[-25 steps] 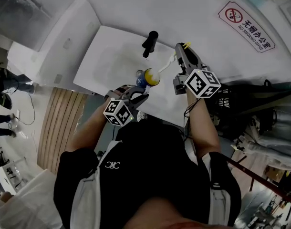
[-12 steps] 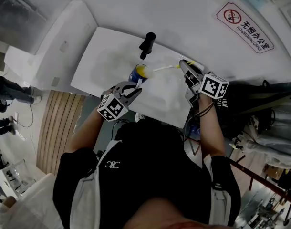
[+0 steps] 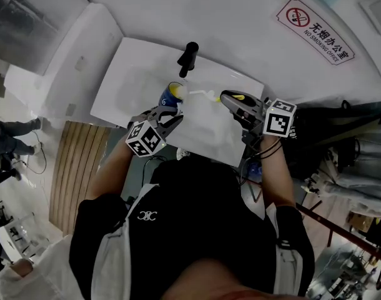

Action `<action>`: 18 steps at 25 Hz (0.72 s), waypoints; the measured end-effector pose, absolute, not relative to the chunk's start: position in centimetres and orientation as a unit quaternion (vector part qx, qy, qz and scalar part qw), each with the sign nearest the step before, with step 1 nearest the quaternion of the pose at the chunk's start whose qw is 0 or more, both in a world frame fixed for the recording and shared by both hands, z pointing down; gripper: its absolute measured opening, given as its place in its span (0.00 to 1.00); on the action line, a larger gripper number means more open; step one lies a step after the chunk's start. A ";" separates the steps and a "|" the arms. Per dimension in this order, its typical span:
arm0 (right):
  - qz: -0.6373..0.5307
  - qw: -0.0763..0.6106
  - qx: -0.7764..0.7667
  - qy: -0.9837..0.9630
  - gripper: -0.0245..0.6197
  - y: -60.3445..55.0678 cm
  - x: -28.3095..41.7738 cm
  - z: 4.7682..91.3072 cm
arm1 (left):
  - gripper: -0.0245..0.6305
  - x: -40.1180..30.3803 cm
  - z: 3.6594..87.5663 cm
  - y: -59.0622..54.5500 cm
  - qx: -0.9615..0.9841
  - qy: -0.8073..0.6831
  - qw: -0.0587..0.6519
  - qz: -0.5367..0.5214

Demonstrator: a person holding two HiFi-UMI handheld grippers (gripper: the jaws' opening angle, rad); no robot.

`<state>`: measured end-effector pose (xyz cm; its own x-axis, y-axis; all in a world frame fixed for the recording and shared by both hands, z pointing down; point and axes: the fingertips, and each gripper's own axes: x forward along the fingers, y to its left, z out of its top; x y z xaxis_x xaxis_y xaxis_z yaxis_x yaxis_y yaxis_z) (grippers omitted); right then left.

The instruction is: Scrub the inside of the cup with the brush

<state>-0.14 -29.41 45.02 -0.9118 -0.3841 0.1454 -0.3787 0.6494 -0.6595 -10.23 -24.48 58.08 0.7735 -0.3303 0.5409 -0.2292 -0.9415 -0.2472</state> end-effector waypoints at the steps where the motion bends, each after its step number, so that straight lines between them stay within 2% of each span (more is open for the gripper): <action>1: -0.353 0.007 -0.208 0.912 0.13 -29.4 -0.5 44.5 | 0.10 -10.0 58.2 -24.1 -0.936 0.138 0.092 -0.310; 12: -0.280 0.118 -0.259 0.917 0.13 -34.1 -1.5 39.9 | 0.10 -7.2 57.0 -19.3 -0.935 0.036 0.141 -0.323; 18: -0.254 0.129 -0.344 0.894 0.13 -38.2 0.4 41.3 | 0.11 -6.1 54.3 -17.3 -0.953 0.000 0.120 -0.277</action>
